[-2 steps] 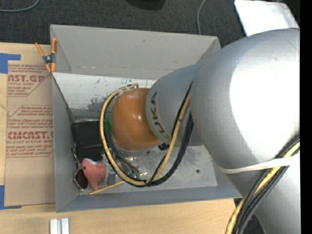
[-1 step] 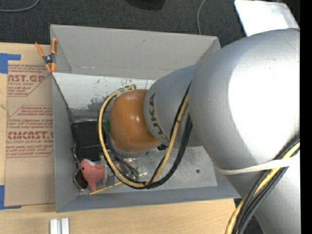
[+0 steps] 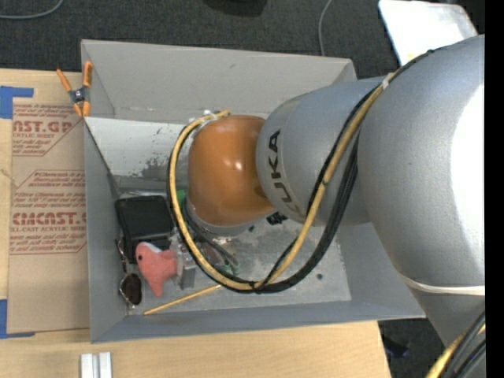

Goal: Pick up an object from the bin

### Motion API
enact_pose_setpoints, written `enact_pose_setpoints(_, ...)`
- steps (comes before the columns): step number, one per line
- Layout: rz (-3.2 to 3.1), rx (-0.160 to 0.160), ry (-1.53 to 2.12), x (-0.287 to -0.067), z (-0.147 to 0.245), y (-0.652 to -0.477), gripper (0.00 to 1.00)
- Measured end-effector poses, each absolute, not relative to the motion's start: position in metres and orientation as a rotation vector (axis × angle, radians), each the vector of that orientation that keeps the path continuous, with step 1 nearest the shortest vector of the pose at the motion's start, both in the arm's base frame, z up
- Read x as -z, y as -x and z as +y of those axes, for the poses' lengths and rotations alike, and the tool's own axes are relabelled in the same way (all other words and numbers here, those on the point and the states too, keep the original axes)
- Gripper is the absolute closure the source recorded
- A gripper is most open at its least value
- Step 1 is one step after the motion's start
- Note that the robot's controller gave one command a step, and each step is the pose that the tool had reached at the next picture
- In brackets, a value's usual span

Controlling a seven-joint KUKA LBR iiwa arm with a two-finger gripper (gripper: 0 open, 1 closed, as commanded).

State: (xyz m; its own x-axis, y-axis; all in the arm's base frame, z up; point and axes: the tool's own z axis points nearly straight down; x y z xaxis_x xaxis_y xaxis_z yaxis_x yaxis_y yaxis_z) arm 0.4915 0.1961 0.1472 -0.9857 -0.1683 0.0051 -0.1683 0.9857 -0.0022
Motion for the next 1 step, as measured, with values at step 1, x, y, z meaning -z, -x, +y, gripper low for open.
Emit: enact_pose_setpoints(1, -3.134, 0.001, -0.225, -0.1193, 0.2114, -0.4881, 1.00)
